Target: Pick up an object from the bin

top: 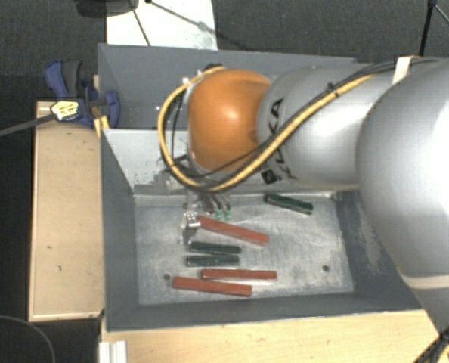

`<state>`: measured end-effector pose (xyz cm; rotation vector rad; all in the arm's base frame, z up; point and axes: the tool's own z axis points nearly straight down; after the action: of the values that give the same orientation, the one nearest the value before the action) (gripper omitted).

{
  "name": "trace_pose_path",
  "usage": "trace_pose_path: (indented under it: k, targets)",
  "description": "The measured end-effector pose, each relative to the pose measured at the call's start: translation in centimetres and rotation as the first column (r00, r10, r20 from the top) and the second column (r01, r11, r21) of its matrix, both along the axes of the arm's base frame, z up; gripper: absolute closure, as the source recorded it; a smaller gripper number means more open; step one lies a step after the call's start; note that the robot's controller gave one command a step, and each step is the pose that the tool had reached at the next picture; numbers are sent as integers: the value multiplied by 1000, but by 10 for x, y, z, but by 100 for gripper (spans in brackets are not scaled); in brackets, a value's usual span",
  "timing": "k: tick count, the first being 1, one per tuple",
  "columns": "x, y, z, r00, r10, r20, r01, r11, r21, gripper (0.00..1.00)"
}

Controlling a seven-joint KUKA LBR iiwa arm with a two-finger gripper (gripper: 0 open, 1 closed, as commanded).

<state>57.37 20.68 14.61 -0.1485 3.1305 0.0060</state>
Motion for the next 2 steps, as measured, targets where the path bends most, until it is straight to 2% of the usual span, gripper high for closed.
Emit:
trace_pose_path:
  k: [1, 2]
  targets:
    - [2, -23, -46, 975, 222, -4, -222, 975, -4, 0]
    - [-32, -56, -51, 969, 246, -7, -246, 969, -3, 0]
